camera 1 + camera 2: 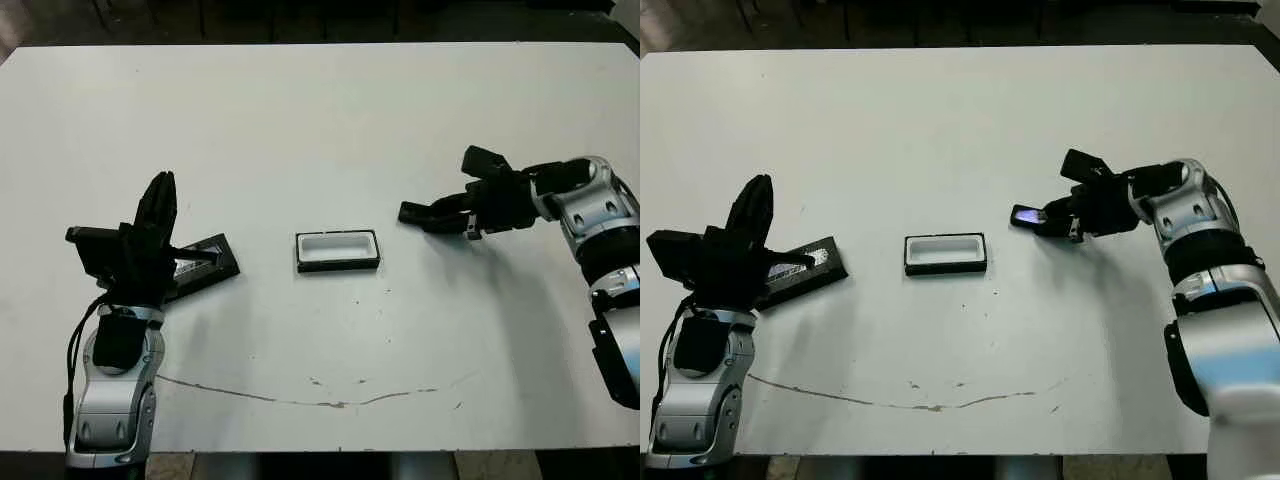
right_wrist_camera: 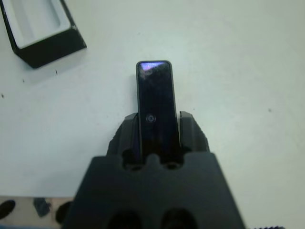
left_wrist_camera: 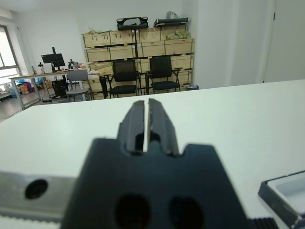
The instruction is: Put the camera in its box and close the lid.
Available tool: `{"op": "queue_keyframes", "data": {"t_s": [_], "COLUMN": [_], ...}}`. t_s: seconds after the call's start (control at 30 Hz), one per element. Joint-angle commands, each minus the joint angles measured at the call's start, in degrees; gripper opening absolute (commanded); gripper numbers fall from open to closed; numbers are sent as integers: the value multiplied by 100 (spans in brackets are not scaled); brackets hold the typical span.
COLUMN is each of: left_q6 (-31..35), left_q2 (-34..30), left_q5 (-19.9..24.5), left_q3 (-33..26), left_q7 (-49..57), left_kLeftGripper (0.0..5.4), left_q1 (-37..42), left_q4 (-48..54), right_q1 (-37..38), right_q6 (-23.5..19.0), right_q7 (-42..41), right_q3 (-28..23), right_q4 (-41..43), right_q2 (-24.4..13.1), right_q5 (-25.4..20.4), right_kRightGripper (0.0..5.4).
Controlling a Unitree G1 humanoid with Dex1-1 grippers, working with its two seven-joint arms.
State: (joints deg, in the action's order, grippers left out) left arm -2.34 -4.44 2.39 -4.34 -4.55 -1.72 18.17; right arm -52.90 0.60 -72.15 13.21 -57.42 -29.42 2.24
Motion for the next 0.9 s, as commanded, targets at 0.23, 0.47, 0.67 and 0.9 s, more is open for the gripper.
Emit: {"op": "queue_keyframes", "data": {"t_s": [0.23,0.47,0.67,0.9], "left_q6": [152,80,133,104], "left_q2": [-39,-15,11,46], "left_q5": [-8,-109,-92,-9], "left_q3": [51,151,159,152], "left_q7": [-24,22,68,87], "left_kLeftGripper": [0,0,0,0], "left_q1": [-134,-161,-228,-281], "left_q4": [63,88,191,195], "right_q1": [13,-393,-521,-588], "right_q6": [-1036,-1751,-2101,-2582], "right_q7": [-361,-392,-450,-583], "right_q3": [-449,170,835,1464], "right_q4": [2035,3178,4043,4355], "right_q2": [-9,5,154,277], "right_q5": [-749,-377,-75,223], "right_kRightGripper": [74,74,74,74]}}
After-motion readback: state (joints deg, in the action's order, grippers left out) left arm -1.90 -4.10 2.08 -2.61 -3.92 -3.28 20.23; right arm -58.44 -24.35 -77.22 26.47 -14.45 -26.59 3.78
